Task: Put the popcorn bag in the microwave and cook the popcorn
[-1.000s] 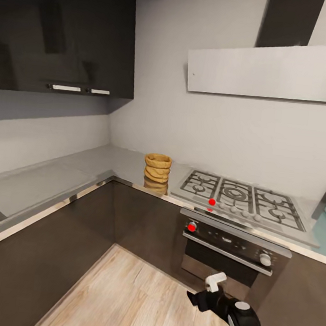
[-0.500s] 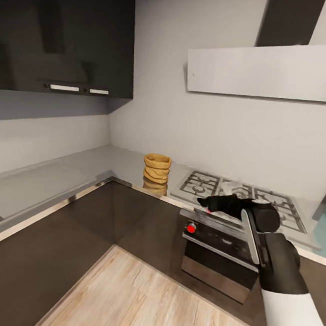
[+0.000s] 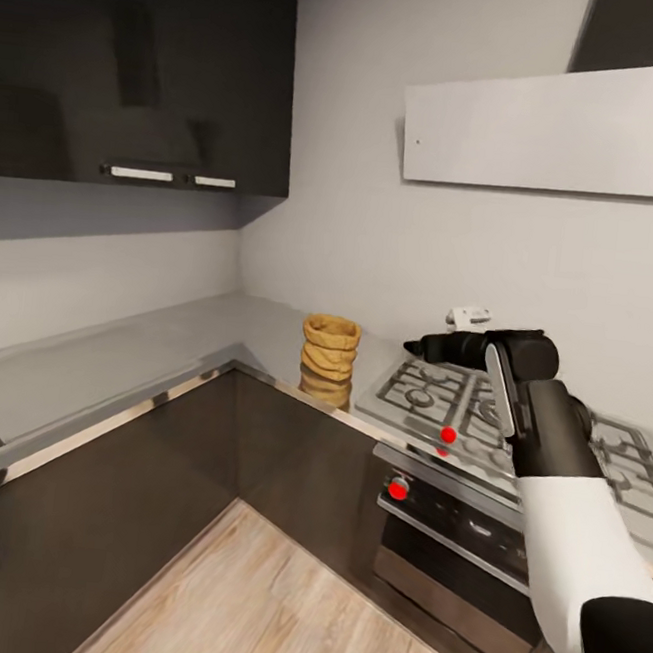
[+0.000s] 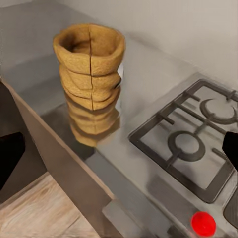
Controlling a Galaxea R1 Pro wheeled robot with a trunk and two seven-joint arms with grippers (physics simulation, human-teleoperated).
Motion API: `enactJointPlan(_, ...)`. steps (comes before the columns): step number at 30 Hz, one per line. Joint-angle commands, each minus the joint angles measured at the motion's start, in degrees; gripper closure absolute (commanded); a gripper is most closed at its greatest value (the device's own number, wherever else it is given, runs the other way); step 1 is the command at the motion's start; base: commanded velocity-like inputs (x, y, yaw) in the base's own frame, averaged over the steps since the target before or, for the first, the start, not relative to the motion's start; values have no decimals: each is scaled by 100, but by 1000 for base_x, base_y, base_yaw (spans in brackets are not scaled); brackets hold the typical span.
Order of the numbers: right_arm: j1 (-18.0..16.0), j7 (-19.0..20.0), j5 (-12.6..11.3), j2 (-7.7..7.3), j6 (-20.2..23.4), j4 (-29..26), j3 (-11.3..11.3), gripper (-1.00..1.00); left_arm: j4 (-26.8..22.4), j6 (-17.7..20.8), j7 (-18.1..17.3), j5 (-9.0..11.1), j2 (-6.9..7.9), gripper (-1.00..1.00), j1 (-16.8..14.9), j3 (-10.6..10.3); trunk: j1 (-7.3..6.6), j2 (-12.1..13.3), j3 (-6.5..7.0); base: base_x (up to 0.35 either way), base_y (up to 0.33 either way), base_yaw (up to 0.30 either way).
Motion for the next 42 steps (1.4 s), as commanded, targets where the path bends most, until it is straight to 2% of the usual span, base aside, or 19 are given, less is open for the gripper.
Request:
enactJointPlan(1, -81, 15, 19, -4, 22, 165, 10, -100, 7, -23, 1, 10, 2, -100, -4, 31, 1, -6, -11, 26, -18, 242)
enactJointPlan(5, -324, -19, 13, -9, 22, 831, 6, -100, 7, -30, 1, 35, 39, -100, 5, 45, 1, -6, -27, 7, -5, 242)
enactJointPlan(7, -385, -21, 11, -10, 22, 931, 5, -100, 7, -30, 1, 41, 43, -100, 5, 51, -43, 74, 0, 1, -1, 241)
enactJointPlan(15, -496, -22, 10, -12, 22, 990, -3, -100, 7, 21, 4, 47, 39, -100, -32, 63, -219, 395, 122, 0, 0, 148)
enactJointPlan(22, -679, -22, 13, -32, 22, 1092, -163, -100, 7, 31, 3, 40, 40, -100, -50, 58, -372, 676, 247, 0, 0, 5)
enactJointPlan(26, -1076, -31, 11, -73, 22, 1753, -179, -100, 7, 31, 1, 40, 39, -100, -54, 64, -460, 836, 319, 15, -7, 0)
enactJointPlan(29, -1250, -31, 10, -61, 22, 2021, -180, -100, 7, 31, 1, 39, 39, -100, -55, 64, -526, 957, 373, 188, -109, 0)
enactJointPlan(35, -1304, -32, 10, -67, 22, 2086, -176, -100, 7, 31, 7, 45, 26, -100, -55, 64, -658, 1197, 481, 136, -47, 28)
enactJointPlan(42, -1343, -38, 10, -44, 22, 2163, -180, -100, 7, 31, 10, 46, 29, -100, -54, 64, -812, 1478, 606, 5, -2, 253)
